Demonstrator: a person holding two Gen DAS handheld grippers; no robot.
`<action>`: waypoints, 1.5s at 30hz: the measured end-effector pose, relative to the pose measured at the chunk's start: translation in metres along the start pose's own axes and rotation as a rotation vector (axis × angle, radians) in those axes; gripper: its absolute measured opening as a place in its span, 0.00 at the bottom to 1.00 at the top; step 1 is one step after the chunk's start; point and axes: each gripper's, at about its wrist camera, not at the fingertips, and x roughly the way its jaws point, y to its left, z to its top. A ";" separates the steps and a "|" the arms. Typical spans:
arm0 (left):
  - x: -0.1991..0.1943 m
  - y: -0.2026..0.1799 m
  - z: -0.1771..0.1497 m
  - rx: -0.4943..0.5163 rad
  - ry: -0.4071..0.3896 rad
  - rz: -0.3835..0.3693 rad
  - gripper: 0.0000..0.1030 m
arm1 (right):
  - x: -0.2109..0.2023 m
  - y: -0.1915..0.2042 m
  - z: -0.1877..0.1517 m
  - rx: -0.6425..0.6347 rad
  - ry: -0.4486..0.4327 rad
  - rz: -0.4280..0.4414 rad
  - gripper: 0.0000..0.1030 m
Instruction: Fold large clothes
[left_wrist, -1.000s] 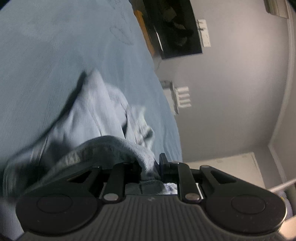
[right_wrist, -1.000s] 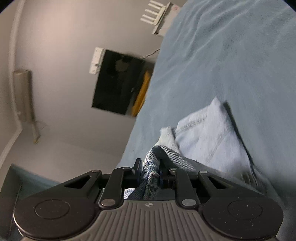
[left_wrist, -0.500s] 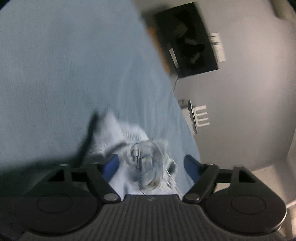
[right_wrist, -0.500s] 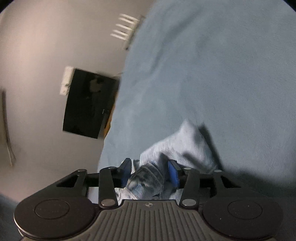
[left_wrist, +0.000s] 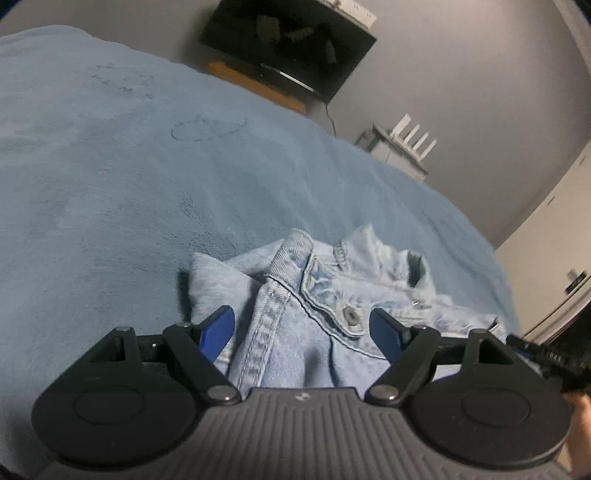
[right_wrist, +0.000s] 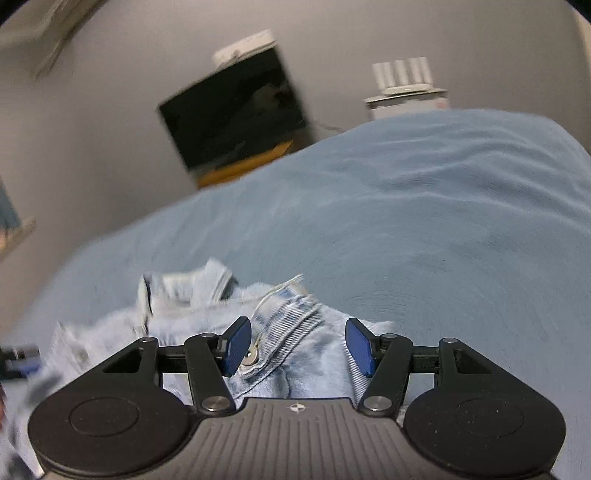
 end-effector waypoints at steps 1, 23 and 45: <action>0.005 -0.001 0.001 0.013 0.009 0.009 0.76 | 0.008 0.003 0.003 -0.017 0.011 -0.019 0.58; 0.022 0.016 -0.026 0.074 -0.007 0.096 0.21 | 0.036 0.026 -0.020 -0.112 -0.004 -0.229 0.55; -0.073 -0.074 -0.169 0.302 -0.047 0.224 0.45 | -0.098 0.069 -0.170 -0.215 -0.095 -0.169 0.71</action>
